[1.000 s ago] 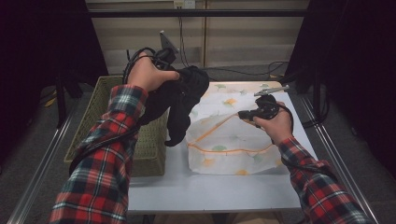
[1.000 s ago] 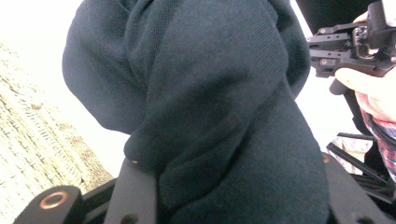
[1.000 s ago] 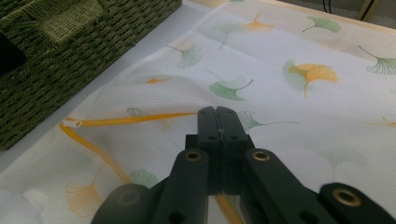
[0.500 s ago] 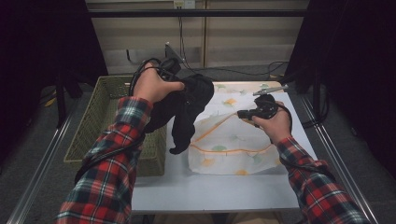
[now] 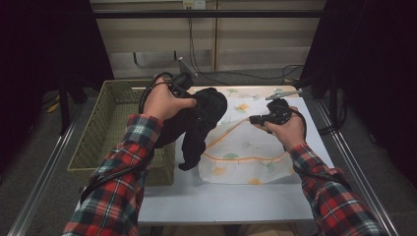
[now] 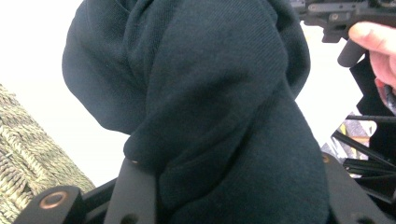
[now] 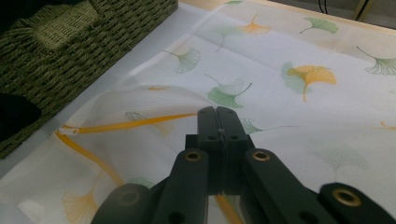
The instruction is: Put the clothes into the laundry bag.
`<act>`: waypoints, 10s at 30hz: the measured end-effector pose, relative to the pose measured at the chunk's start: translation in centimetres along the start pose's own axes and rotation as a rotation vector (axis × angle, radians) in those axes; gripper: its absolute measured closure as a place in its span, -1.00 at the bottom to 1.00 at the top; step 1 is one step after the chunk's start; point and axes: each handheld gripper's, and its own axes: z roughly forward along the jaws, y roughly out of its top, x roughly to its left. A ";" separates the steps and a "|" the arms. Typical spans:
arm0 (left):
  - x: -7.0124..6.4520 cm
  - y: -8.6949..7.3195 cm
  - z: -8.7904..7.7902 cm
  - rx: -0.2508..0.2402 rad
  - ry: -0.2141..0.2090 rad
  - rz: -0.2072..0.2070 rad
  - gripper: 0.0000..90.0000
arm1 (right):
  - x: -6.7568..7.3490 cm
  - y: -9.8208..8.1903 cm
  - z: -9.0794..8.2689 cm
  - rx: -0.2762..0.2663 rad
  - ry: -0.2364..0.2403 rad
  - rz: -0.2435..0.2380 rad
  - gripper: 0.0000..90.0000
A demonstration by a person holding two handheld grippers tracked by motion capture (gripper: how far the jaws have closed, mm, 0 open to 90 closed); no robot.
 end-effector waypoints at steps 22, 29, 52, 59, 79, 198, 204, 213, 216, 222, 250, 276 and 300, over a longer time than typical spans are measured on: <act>-0.6 -2.4 2.4 0.031 -0.030 0.082 0.27 | 0.4 0.4 0.9 0.006 -0.009 0.004 1.00; -0.9 -2.7 3.0 0.049 -0.039 0.122 0.27 | 0.5 0.5 1.0 0.007 -0.015 -0.001 1.00; -2.5 -3.5 5.2 0.066 -0.080 0.169 0.27 | 0.6 1.1 1.4 0.004 -0.028 -0.006 1.00; -3.2 -3.5 6.2 0.073 -0.086 0.180 0.27 | 0.7 1.1 1.7 0.003 -0.021 0.005 1.00; -3.9 -3.9 9.2 0.082 -0.121 0.186 0.26 | 0.9 1.2 1.5 -0.006 -0.009 -0.002 1.00; -3.7 -8.3 18.1 -0.012 0.140 0.161 0.24 | 2.0 -0.9 -0.1 -0.003 0.004 0.036 1.00; -3.7 -8.2 17.7 -0.025 0.133 0.123 0.33 | 2.3 -0.8 -0.1 -0.001 0.008 0.033 1.00; -3.8 -7.5 16.7 -0.082 0.094 0.091 0.36 | 2.4 -0.9 -0.1 -0.002 0.014 0.034 1.00; -3.7 -7.2 16.6 -0.090 0.084 0.100 0.36 | 2.5 -0.9 0.0 -0.001 0.018 0.035 1.00; -3.7 -6.6 16.7 -0.099 0.069 0.091 0.36 | 2.7 -1.0 0.0 0.000 0.016 0.036 1.00; -3.2 -5.3 18.3 -0.156 0.104 0.141 0.30 | 2.8 -1.2 -0.2 -0.003 0.022 0.050 1.00; -3.8 -4.8 17.7 -0.205 0.136 0.204 -0.65 | 2.4 -0.9 -0.1 0.001 0.026 0.046 1.00; -3.3 -8.2 18.3 -0.039 0.136 0.200 -0.24 | 2.0 -0.7 0.7 0.016 0.041 0.037 1.00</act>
